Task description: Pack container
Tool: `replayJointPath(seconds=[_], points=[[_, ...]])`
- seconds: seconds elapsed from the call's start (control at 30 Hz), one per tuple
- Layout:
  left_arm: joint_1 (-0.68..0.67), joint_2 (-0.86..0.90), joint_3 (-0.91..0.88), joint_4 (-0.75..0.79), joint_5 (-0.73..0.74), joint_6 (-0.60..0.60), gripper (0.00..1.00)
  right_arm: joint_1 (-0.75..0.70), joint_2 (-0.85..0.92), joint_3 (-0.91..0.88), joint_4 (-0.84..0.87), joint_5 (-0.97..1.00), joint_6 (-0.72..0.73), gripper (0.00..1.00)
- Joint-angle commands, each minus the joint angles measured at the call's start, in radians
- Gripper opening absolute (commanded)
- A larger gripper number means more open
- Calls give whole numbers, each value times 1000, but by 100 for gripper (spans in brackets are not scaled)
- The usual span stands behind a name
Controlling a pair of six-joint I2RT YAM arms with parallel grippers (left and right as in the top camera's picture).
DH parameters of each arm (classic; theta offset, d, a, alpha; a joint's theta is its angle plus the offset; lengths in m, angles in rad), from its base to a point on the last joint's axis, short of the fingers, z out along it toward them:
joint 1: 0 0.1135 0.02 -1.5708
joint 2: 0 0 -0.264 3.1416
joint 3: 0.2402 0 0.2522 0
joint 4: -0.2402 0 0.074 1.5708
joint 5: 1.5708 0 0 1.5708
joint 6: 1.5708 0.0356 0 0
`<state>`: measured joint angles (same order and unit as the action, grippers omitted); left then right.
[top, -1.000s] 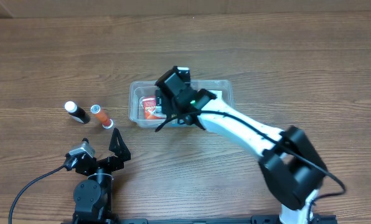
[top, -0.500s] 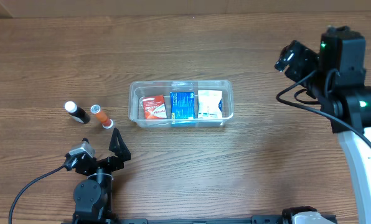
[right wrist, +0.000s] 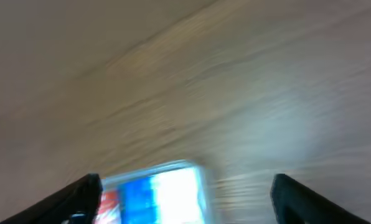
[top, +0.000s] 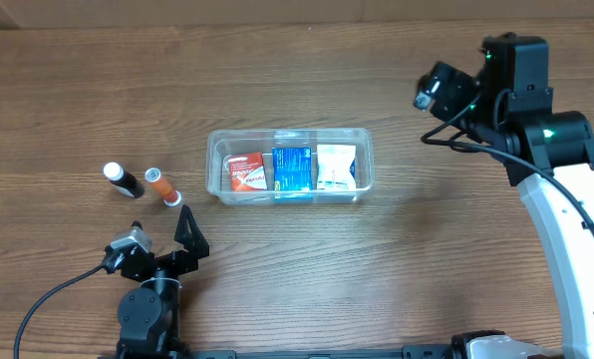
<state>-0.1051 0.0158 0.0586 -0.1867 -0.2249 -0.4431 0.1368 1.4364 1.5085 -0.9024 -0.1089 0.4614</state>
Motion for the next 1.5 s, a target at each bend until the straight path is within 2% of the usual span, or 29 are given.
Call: replayJointPath(seconds=[0.0, 0.03, 0.13, 0.17, 0.3, 0.53, 0.77, 0.87, 1.1, 1.23, 1.47], points=[[-6, -10, 0, 0, -11, -6, 100, 92, 37, -6, 68, -274, -77, 49], [-6, -10, 0, 0, -11, -6, 100, 144, 68, -8, 95, -270, -77, 37], [-6, -10, 0, 0, -11, -6, 100, 293, 190, -12, 185, -267, -78, 15], [-6, -10, 0, 0, -11, -6, 100, 346, 247, -12, 225, -267, -99, 4], [-6, -10, 0, 0, -11, -6, 100, 476, 394, -12, 325, -278, -217, 4], [-6, -10, 0, 0, -11, -6, 100, 629, 526, -12, 410, -277, -362, 4], [-6, -10, 0, 0, -11, -6, 100, 638, 637, -12, 495, -283, -380, 4], [-6, -10, 0, 0, -11, -6, 100, 638, 646, -12, 521, -301, -464, 4], [-6, -10, 0, 0, -11, -6, 100, 633, 652, -12, 630, -287, -470, 4], [-6, -10, 0, 0, -11, -6, 100, 632, 654, -12, 632, -214, -470, 4], [-6, -10, 0, 0, -11, -6, 100, 619, 735, -12, 626, -214, -470, 4]])
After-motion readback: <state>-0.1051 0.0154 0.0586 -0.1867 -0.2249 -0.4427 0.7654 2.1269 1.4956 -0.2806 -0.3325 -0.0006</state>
